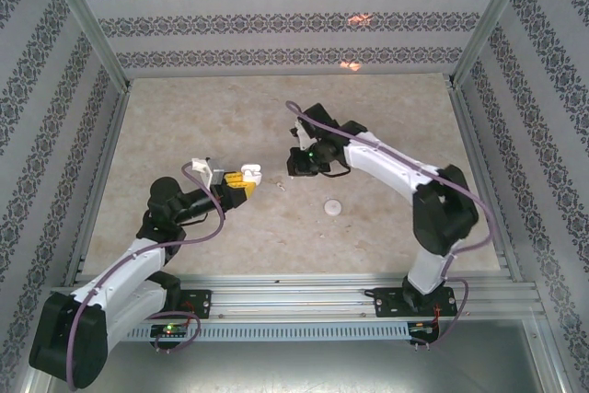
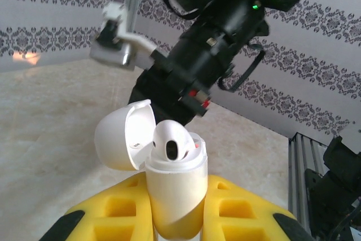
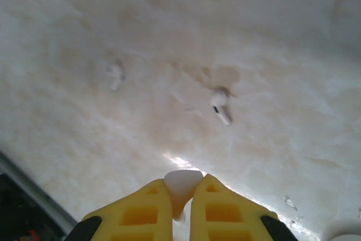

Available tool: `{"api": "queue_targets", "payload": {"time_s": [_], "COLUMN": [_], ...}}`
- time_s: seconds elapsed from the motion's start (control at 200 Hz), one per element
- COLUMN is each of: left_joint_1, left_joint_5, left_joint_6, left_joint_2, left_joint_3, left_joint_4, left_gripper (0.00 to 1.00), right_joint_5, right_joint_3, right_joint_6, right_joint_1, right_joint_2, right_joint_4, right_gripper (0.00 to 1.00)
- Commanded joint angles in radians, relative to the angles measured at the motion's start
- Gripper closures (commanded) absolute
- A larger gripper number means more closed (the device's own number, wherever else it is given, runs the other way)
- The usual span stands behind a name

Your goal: Insert wireless bluetooth earbuds into charging case

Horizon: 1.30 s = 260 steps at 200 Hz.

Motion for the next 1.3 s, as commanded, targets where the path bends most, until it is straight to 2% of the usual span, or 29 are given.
{"api": "queue_targets", "payload": {"time_s": [0.0,0.28,0.415,0.57,0.704,0.889,0.964,1.134,1.294], "left_joint_1": [-0.003,-0.005,-0.004,-0.004,-0.004,-0.004,-0.005,-0.004,-0.004], "left_joint_5": [0.025,0.027,0.024,0.001,-0.051,-0.072,-0.081,-0.102,-0.124], "left_joint_6": [-0.034,-0.038,-0.009,0.048,0.13,0.17,0.177,0.193,0.209], "left_joint_2": [0.014,0.007,-0.019,-0.067,-0.145,-0.249,-0.281,-0.313,-0.338], "left_joint_3": [0.038,0.061,0.069,0.074,0.073,0.045,0.034,0.03,0.033], "left_joint_4": [0.13,0.127,0.07,-0.042,-0.221,-0.336,-0.362,-0.404,-0.439], "left_gripper": [1.0,1.0,1.0,1.0,1.0,1.0,1.0,1.0,1.0], "right_joint_5": [-0.061,-0.128,-0.091,-0.076,-0.033,0.019,0.037,0.058,0.099], "right_joint_3": [-0.052,-0.074,-0.086,-0.077,-0.039,-0.021,0.004,0.036,0.094], "right_joint_6": [0.004,-0.074,-0.086,-0.054,-0.028,0.003,0.01,0.035,0.034], "right_joint_1": [-0.005,0.011,0.013,-0.006,-0.024,-0.047,-0.048,-0.046,-0.035], "right_joint_2": [-0.103,-0.221,-0.213,-0.116,0.051,0.242,0.28,0.268,0.253], "right_joint_4": [0.13,0.171,0.138,0.073,-0.021,-0.043,-0.063,-0.088,-0.148], "right_gripper": [0.97,0.97,0.96,0.95,0.94,0.94,0.89,0.67,0.64]}}
